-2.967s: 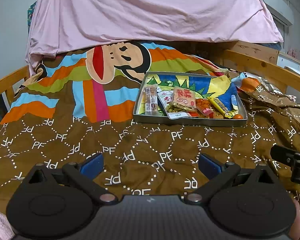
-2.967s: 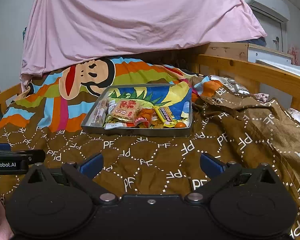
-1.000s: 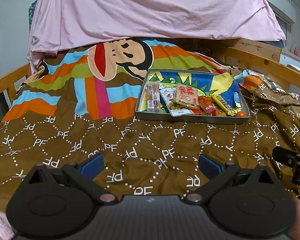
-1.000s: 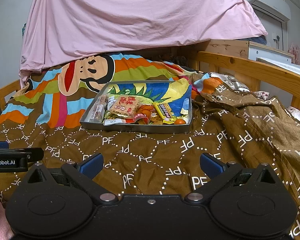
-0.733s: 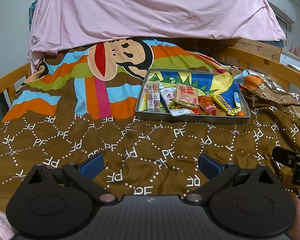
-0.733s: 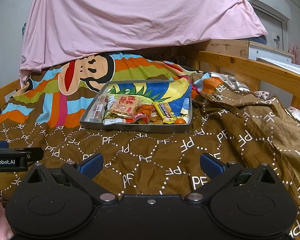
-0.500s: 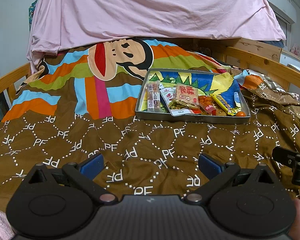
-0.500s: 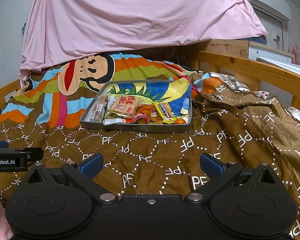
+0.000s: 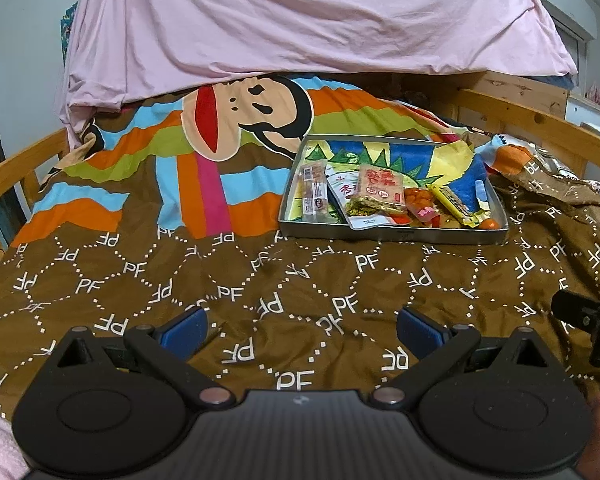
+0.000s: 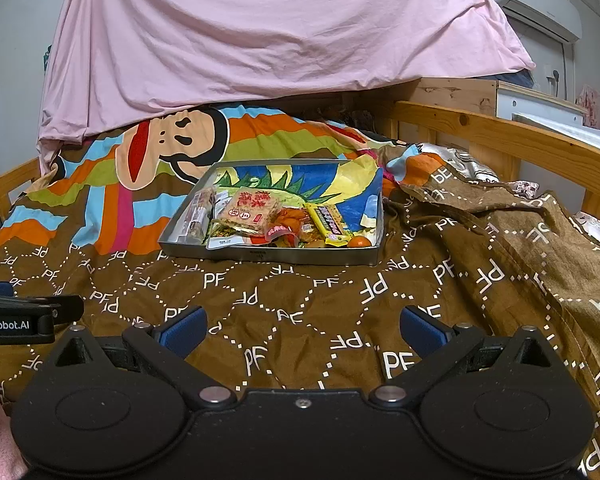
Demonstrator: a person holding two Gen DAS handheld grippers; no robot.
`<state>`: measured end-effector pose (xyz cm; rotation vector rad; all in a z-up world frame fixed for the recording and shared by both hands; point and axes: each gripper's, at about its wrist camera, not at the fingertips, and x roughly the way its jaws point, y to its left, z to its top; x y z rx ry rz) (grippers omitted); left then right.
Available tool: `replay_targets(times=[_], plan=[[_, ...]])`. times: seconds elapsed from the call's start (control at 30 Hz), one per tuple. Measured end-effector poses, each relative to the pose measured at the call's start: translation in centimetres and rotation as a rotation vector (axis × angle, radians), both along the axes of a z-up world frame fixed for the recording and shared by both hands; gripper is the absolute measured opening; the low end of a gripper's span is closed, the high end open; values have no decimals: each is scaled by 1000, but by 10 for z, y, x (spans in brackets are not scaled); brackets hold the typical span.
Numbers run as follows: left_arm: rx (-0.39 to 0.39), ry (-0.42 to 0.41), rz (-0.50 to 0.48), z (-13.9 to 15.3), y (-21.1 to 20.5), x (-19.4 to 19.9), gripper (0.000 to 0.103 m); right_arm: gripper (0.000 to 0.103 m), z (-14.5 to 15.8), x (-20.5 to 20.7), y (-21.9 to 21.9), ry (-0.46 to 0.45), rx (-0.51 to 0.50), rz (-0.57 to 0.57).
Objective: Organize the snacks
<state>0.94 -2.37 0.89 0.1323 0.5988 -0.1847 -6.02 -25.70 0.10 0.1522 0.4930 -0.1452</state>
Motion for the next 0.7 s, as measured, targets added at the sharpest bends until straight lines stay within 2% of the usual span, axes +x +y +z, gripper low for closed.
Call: replay_targets(times=[0.7], plan=[[26, 50, -3, 2, -10, 7, 103, 102, -3, 9, 6, 54, -11, 18]])
